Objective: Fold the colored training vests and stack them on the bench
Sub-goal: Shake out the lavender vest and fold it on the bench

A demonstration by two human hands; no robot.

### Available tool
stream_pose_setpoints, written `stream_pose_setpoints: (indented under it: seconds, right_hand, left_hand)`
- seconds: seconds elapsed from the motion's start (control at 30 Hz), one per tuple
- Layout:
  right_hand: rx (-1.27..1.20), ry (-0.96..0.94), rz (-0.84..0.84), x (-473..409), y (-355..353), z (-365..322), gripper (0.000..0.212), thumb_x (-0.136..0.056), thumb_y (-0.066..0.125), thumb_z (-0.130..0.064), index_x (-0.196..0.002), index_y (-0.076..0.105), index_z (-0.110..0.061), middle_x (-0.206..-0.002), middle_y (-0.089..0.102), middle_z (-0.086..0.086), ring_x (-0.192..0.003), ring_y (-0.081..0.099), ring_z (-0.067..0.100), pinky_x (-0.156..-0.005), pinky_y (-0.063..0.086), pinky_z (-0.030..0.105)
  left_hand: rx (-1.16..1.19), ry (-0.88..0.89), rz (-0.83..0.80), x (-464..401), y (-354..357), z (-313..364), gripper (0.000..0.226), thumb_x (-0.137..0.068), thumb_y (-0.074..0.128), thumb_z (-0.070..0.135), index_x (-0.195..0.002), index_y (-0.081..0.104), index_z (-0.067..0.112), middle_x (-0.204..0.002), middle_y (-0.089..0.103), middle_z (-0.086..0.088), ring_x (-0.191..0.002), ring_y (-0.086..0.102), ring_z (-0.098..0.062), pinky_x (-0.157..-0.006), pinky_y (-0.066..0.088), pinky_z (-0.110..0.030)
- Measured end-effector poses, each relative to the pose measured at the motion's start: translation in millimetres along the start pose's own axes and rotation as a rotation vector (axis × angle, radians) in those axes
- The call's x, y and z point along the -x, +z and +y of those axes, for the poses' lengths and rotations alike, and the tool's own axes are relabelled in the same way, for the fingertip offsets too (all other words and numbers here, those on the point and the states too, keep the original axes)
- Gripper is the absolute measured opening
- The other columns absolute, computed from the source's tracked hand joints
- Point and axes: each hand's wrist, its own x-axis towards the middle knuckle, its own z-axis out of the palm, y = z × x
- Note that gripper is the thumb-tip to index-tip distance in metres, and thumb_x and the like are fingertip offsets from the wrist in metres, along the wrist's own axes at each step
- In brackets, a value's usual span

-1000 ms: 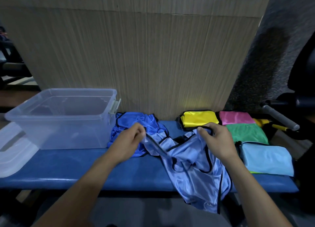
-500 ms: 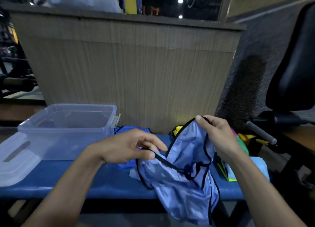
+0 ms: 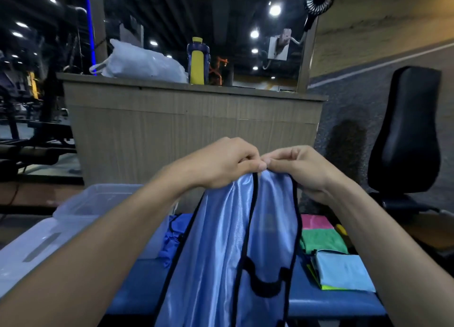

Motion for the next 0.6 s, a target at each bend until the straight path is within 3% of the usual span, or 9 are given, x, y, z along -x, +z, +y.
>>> stream_pose_setpoints:
  seconds: [0.07,0.13,0.23,0.3,0.33,0.43,0.53,0.6]
  right_hand:
    - [-0.043,0.039,-0.034,2,1,-9,0.018,-0.094,0.065,-0.001,-0.109,0.076,-0.003,-0.107,0.075,0.021,-0.097,0.070,0.027,-0.088,0.056,0.033]
    - [-0.075,0.040,-0.043,5,3,-12,0.022,-0.094,0.065,0.000,-0.113,0.073,-0.008,-0.109,0.074,0.023,-0.097,0.067,0.032,-0.090,0.053,0.044]
    - [0.015,-0.018,-0.004,10,9,-10,0.014,-0.091,0.069,-0.007,-0.097,0.067,-0.020,-0.087,0.069,0.022,-0.080,0.056,0.029,-0.071,0.042,0.043]
    - [0.169,-0.072,0.001,12,12,-6,0.014,-0.091,0.073,-0.013,-0.090,0.061,-0.020,-0.070,0.065,0.011,-0.067,0.052,0.020,-0.066,0.038,0.033]
    - [0.275,-0.116,0.012,13,13,-5,0.016,-0.090,0.076,-0.017,-0.088,0.060,-0.018,-0.060,0.062,0.001,-0.057,0.050,0.013,-0.060,0.037,0.025]
    - [0.511,-0.212,0.050,14,18,-5,0.022,-0.089,0.078,-0.027,-0.084,0.061,-0.013,-0.046,0.051,-0.015,-0.039,0.037,0.002,-0.044,0.025,0.013]
    - [0.394,-0.096,-0.023,13,18,-4,0.011,-0.094,0.072,-0.019,-0.086,0.069,-0.012,-0.061,0.063,-0.016,-0.056,0.052,-0.002,-0.062,0.043,0.018]
    - [0.278,0.022,-0.098,13,17,-5,0.009,-0.097,0.067,-0.011,-0.090,0.072,-0.009,-0.079,0.071,0.000,-0.075,0.062,0.012,-0.076,0.050,0.033]
  left_hand:
    - [0.175,0.026,-0.064,3,-5,1,0.023,-0.103,0.054,0.038,-0.095,0.072,0.025,-0.079,0.068,0.006,-0.074,0.060,-0.007,-0.070,0.046,-0.027]
    - [0.409,0.038,-0.167,12,-12,3,0.018,-0.105,0.055,0.026,-0.110,0.071,0.018,-0.097,0.069,-0.007,-0.082,0.063,-0.005,-0.075,0.046,-0.015]
    - [0.668,0.032,-0.275,21,-15,0,0.021,-0.105,0.054,0.011,-0.124,0.064,0.010,-0.089,0.059,-0.014,-0.071,0.052,-0.004,-0.064,0.043,-0.013]
    - [0.578,0.018,-0.246,21,-11,-6,0.019,-0.103,0.058,0.014,-0.120,0.067,0.014,-0.087,0.066,-0.019,-0.080,0.058,-0.010,-0.077,0.051,-0.027]
    - [0.451,0.012,-0.207,20,-8,-8,0.016,-0.102,0.060,0.018,-0.114,0.070,0.019,-0.084,0.067,-0.017,-0.078,0.056,-0.012,-0.077,0.047,-0.031]
    - [0.196,-0.044,-0.069,20,4,-9,0.008,-0.096,0.068,0.028,-0.091,0.074,0.031,-0.066,0.067,0.010,-0.060,0.052,0.002,-0.066,0.041,-0.025]
    - [0.184,-0.072,0.024,19,12,-11,0.005,-0.092,0.073,0.032,-0.088,0.075,0.034,-0.078,0.073,0.021,-0.075,0.064,0.008,-0.073,0.050,-0.022]
    - [0.242,-0.059,0.064,19,15,-13,0.003,-0.091,0.074,0.031,-0.093,0.077,0.031,-0.088,0.075,0.016,-0.087,0.068,0.001,-0.084,0.055,-0.028]
